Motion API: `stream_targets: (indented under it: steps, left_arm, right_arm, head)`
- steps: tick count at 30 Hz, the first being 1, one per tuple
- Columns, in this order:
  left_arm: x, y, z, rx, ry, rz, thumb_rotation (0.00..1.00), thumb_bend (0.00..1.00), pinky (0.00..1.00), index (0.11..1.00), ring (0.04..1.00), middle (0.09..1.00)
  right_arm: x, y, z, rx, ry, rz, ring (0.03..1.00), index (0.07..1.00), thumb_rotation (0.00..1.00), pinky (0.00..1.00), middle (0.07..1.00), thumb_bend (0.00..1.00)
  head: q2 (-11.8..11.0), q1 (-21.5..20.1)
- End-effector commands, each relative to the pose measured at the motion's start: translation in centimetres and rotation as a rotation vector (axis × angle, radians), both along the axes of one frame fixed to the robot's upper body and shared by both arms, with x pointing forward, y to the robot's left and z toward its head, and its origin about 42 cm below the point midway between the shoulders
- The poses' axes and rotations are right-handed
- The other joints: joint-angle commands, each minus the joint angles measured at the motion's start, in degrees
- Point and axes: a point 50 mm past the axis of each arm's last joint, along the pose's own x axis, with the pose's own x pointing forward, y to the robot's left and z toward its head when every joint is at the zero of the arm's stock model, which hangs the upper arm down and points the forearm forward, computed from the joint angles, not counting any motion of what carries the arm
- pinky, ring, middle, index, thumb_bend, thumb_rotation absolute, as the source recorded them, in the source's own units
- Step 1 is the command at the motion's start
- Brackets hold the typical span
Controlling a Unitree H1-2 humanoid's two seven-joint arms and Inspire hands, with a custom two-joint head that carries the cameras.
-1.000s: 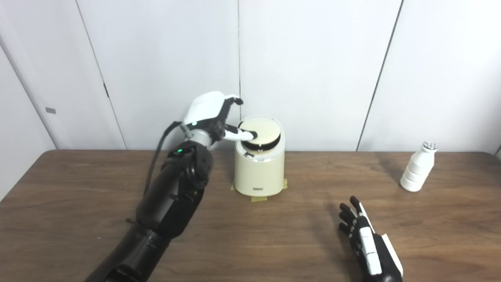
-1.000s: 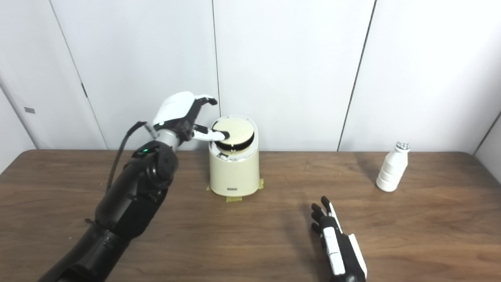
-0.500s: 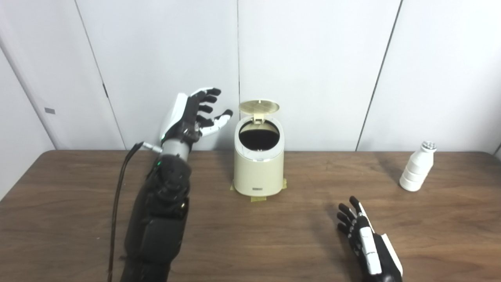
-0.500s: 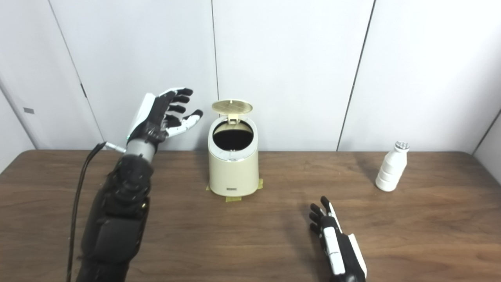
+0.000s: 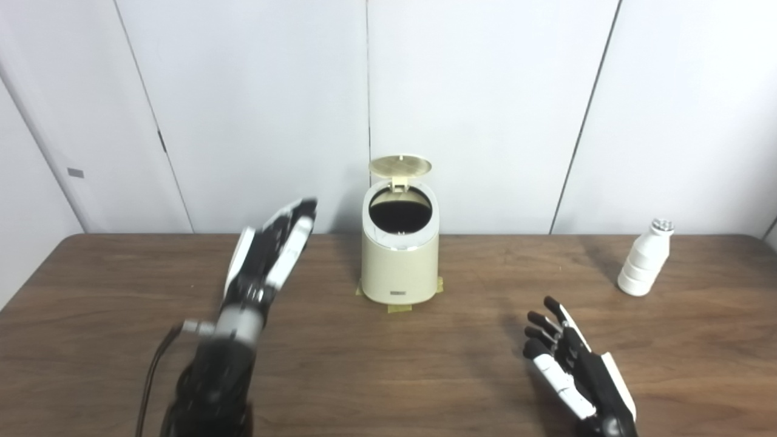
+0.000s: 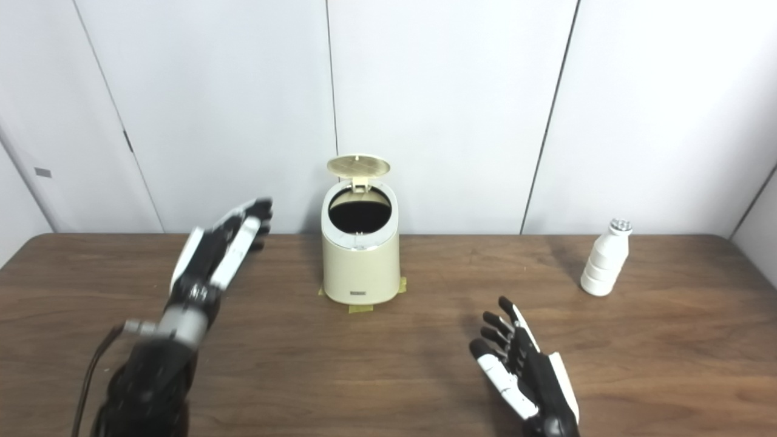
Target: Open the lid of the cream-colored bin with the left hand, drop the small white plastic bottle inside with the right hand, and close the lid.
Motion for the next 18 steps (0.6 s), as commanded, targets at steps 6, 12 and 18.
stream_targets:
  steps: [6, 12, 18]
  left_arm:
    - [-3.4, 0.5, -1.5, -0.094, -0.052, 0.016, 0.87, 0.48, 0.87, 0.920, 0.888, 0.915]
    - [-4.8, 1.5, -3.9, -0.136, -0.041, 0.048, 0.88, 0.45, 0.87, 0.922, 0.890, 0.903]
    - [-5.2, 2.1, -5.4, -0.214, -0.005, 0.067, 0.84, 0.40, 0.93, 0.941, 0.897, 0.921]
  right_arm:
    - [1.2, -0.6, 3.1, -0.057, -0.126, -0.024, 0.862, 0.923, 0.35, 0.80, 0.872, 0.59]
    - [1.3, -2.0, 4.3, -0.058, -0.148, -0.054, 0.865, 0.921, 0.38, 0.79, 0.876, 0.70]
    - [1.3, -4.7, 5.5, -0.083, -0.189, -0.131, 0.847, 0.894, 0.27, 0.77, 0.868, 0.79]
  head:
    - [1.0, -1.3]
    - [1.7, -4.5]
    - [2.4, -8.6]
